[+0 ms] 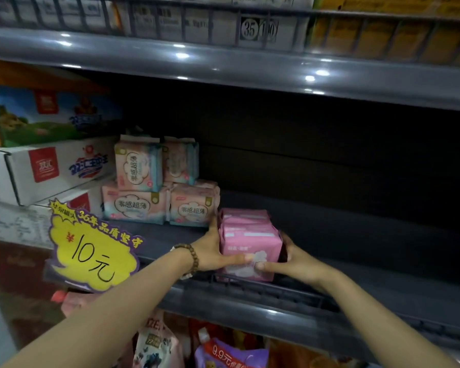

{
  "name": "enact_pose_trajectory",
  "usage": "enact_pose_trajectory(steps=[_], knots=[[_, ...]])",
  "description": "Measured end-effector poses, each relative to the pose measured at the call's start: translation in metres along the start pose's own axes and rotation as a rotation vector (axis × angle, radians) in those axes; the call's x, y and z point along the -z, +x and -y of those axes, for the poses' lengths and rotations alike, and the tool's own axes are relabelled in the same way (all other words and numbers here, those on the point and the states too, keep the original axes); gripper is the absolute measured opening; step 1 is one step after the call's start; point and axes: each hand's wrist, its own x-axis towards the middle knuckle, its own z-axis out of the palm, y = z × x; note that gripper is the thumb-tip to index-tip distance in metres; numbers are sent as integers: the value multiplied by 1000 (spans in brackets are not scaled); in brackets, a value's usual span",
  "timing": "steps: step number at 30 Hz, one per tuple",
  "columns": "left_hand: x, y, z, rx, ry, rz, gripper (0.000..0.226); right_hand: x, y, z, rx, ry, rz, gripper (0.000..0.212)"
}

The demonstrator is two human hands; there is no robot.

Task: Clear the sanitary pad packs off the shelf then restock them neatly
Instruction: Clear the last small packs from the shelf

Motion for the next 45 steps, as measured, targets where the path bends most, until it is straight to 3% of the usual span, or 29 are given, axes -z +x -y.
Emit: enact_pose_trajectory(steps=[3, 6, 9, 11, 15, 20, 23, 27, 31, 35, 37, 39, 42, 45], knots=[[-2, 4, 10, -31, 18, -16, 119, -8, 1, 1, 9, 37, 69, 75], [-3, 1, 5, -77, -58, -108, 99, -14, -4, 8, 76, 103, -53, 50], [0, -9, -9, -106, -201, -224, 59, -11, -11, 25, 185, 142, -204, 39], [8, -22, -24, -136, -286, -303, 34, -11, -18, 43, 262, 143, -279, 47], [28, -59, -54, -241, -427, -426, 56, -20, -34, 97, 383, 186, -378, 59], [66, -129, -71, -379, -574, -532, 50, -67, -57, 170, 578, 223, -326, 66], [92, -174, -59, -364, -580, -589, 51, -115, -56, 197, 628, 234, -289, 64], [127, -230, -18, -225, -515, -666, 58, -195, -44, 218, 561, 386, -202, 74], [156, -279, 36, -63, -433, -651, 56, -285, -33, 218, 430, 536, -96, 56], [172, -316, 102, 160, -337, -595, 58, -367, -23, 203, 275, 582, -30, 85], [173, -328, 138, 268, -335, -553, 51, -405, -15, 185, 175, 612, 32, 79], [173, -336, 177, 383, -323, -538, 60, -442, -3, 166, 65, 615, 53, 73], [167, -339, 240, 513, -322, -492, 71, -494, 19, 134, -159, 597, 70, 102], [158, -333, 300, 654, -376, -403, 71, -530, 41, 103, -382, 656, 164, 88]])
